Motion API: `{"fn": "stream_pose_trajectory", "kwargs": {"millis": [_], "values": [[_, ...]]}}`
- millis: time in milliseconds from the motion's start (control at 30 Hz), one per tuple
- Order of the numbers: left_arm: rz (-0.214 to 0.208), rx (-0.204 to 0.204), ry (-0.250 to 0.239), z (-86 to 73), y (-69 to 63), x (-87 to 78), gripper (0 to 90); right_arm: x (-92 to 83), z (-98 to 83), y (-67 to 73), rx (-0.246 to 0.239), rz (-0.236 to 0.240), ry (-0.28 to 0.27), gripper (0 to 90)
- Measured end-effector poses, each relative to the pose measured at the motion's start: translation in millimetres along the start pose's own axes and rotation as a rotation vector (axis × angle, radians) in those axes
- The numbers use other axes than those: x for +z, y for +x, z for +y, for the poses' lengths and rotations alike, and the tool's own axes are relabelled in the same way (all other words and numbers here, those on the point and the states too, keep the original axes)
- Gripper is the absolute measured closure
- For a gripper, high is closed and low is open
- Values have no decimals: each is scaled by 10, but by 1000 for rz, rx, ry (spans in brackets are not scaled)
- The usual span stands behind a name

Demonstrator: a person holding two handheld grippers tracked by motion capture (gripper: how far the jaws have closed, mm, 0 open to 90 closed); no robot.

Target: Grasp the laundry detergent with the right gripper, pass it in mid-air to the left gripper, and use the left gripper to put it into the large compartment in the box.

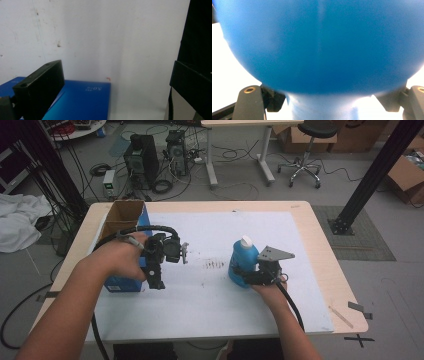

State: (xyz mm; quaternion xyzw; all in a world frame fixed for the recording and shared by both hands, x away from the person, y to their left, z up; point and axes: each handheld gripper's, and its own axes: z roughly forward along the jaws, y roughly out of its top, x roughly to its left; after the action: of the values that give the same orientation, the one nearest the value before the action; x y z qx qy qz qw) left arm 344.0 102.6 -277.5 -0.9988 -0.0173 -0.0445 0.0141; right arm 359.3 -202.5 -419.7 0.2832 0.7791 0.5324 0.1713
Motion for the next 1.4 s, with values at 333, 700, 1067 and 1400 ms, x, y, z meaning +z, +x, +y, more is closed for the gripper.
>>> {"fn": "stream_pose_trajectory", "kwargs": {"millis": [333, 700, 1067, 1400], "values": [[-4, -1, 10, 6, 6, 5, 1, 4, -6, 10, -4, 2, -7, 289], [-4, -3, 7, -2, 7, 24, 1, 47, -57, 41, -28, -17, -7, 421], [-4, -2, 8, -5, 15, 11, 1, -10, 15, 31, -54, -11, -30, 478], [6, 9, 2, 61, 35, -81, 2, -99, 278, 14, -137, 93, 4, 482]]}}
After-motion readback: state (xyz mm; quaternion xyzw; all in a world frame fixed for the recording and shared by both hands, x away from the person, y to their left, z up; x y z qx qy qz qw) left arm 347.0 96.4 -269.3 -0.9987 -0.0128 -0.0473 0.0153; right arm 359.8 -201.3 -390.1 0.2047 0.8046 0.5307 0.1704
